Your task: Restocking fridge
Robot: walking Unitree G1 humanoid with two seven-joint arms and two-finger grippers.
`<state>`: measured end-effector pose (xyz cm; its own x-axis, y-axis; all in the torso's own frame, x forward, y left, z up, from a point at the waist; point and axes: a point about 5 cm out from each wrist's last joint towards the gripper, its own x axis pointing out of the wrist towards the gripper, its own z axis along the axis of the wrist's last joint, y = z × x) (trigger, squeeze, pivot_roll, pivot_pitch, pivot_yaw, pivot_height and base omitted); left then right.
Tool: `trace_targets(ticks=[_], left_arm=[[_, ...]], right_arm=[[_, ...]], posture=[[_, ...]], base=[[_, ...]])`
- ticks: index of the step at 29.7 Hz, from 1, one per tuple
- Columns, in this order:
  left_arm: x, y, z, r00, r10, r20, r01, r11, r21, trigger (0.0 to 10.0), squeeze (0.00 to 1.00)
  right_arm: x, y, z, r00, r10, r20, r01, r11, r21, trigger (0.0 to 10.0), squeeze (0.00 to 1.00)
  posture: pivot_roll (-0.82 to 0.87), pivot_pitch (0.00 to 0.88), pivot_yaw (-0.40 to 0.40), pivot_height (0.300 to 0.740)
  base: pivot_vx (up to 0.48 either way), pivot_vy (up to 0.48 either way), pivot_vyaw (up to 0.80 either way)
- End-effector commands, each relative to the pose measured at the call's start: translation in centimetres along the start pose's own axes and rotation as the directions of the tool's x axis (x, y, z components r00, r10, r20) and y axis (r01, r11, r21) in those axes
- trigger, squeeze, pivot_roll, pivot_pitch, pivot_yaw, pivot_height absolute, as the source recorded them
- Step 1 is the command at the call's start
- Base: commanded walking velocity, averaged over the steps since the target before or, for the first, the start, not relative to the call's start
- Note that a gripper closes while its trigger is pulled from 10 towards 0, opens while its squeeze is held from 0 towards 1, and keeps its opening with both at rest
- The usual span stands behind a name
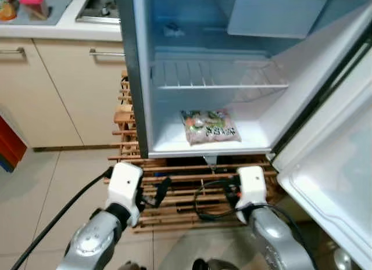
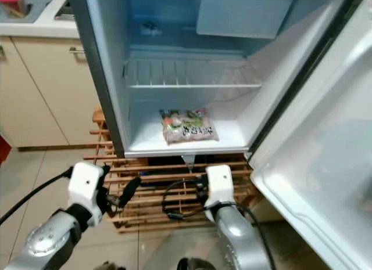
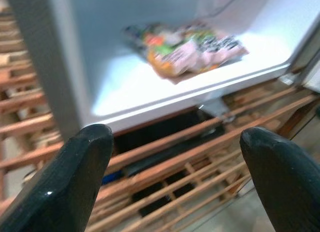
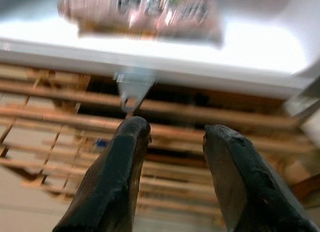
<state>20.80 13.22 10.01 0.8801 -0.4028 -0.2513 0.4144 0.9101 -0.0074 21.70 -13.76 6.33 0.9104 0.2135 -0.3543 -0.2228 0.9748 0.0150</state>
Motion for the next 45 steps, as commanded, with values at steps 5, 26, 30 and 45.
trace_targets(ticks=[5,26,30,45], left_arm=[[1.0,0.0,0.2,0.999,0.008,0.037,-0.008,1.000,-0.002,10.0,0.00],[10.8,-0.5,0.9,0.998,-0.008,0.059,0.008,1.000,-0.003,10.0,0.00],[11.5,-0.8,1.4,0.997,-0.018,0.069,0.018,1.000,0.002,10.0,0.00],[14.6,-6.5,0.1,0.989,-0.142,-0.035,0.138,0.986,-0.098,10.0,0.00]], right_arm=[[-3.7,-1.1,0.2,0.996,0.058,0.067,-0.054,0.997,-0.060,10.0,0.00],[-4.0,-1.0,-1.6,0.993,0.111,0.050,-0.105,0.989,-0.100,10.0,0.00],[-4.1,-1.2,-2.3,0.994,0.107,0.039,-0.103,0.990,-0.096,10.0,0.00],[-7.9,0.9,-7.3,0.993,0.117,-0.028,-0.119,0.989,-0.085,10.0,0.00]], posture=[[-0.09,0.000,-0.066,0.740],[-0.19,0.047,-0.015,0.740],[-0.21,0.062,-0.004,0.740],[-0.24,0.088,-0.015,0.740]], base=[[0.000,0.000,0.00],[0.174,0.149,-0.20],[0.084,0.075,0.00],[0.000,0.000,0.00]])
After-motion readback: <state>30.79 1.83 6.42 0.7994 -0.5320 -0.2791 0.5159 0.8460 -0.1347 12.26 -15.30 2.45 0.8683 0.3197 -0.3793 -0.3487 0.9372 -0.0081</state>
